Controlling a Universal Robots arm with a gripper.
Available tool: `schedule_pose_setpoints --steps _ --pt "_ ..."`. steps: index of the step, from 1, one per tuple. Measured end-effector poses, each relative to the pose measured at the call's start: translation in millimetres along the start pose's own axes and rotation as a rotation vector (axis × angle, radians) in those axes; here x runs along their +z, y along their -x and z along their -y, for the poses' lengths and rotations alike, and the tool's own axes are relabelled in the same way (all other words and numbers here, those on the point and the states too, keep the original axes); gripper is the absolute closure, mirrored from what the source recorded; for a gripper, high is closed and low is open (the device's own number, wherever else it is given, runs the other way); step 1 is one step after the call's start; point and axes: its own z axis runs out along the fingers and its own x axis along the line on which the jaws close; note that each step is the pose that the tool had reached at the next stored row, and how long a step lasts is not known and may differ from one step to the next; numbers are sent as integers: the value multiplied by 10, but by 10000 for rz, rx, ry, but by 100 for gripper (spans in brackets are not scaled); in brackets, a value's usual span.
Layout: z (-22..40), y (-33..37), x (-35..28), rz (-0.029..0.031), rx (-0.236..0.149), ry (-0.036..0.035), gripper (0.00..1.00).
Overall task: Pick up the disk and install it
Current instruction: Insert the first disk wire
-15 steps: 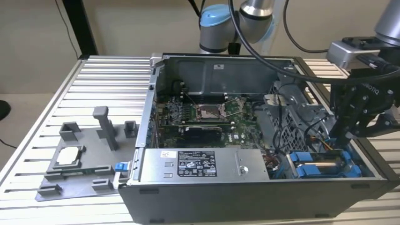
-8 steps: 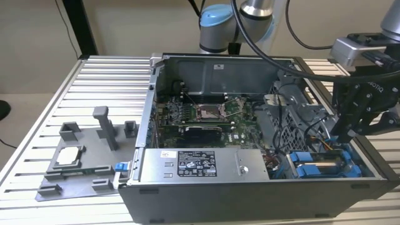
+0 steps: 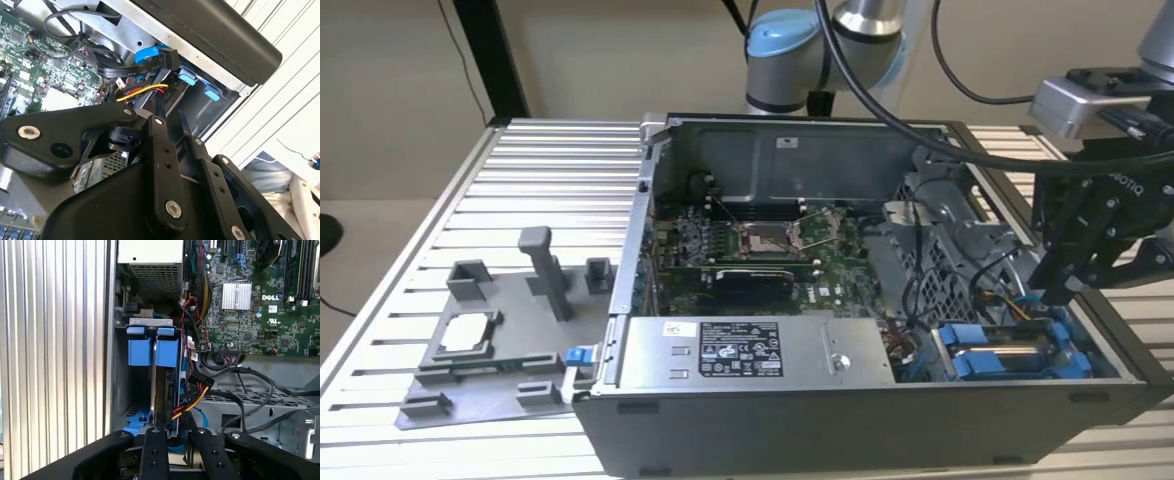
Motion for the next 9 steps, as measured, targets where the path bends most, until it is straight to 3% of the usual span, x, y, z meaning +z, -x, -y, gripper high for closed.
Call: schedule_pose_setpoints --steps 9 --pt "0 -3 0 0 0 0 0"
